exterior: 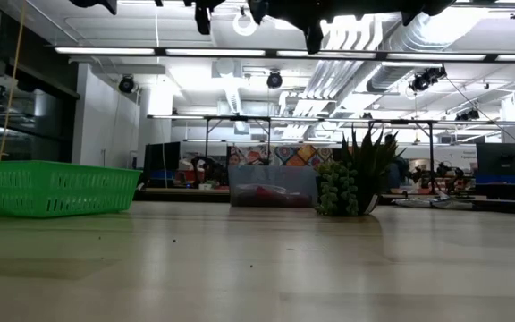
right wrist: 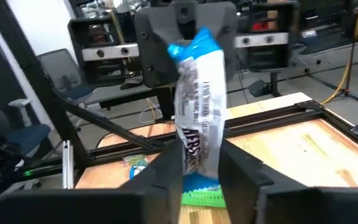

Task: Sort candy
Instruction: Put the white candy into the green bin

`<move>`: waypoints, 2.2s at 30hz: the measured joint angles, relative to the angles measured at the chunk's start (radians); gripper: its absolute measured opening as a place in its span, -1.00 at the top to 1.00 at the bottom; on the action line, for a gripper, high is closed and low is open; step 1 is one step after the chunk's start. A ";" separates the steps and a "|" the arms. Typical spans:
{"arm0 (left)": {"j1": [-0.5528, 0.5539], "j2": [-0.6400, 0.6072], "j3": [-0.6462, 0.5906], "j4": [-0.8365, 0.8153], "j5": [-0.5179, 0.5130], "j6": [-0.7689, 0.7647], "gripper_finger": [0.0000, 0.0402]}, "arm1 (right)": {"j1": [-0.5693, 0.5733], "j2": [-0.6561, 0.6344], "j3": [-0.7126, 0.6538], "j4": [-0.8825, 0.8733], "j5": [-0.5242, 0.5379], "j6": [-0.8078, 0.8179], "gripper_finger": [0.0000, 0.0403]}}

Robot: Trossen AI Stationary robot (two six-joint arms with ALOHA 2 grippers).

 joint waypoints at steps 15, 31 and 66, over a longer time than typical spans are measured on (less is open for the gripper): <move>0.032 -0.456 0.000 -0.937 -0.138 -0.287 1.00 | -0.010 -0.093 0.000 -0.186 0.340 -0.080 -0.15; -0.203 -0.308 -0.001 -1.529 -0.400 -1.085 1.00 | -0.053 -0.086 0.000 -0.236 0.341 -0.034 -0.15; -0.203 -0.081 -0.169 -1.331 -0.308 -1.067 0.43 | -0.052 -0.086 0.000 -0.289 0.341 -0.034 -0.15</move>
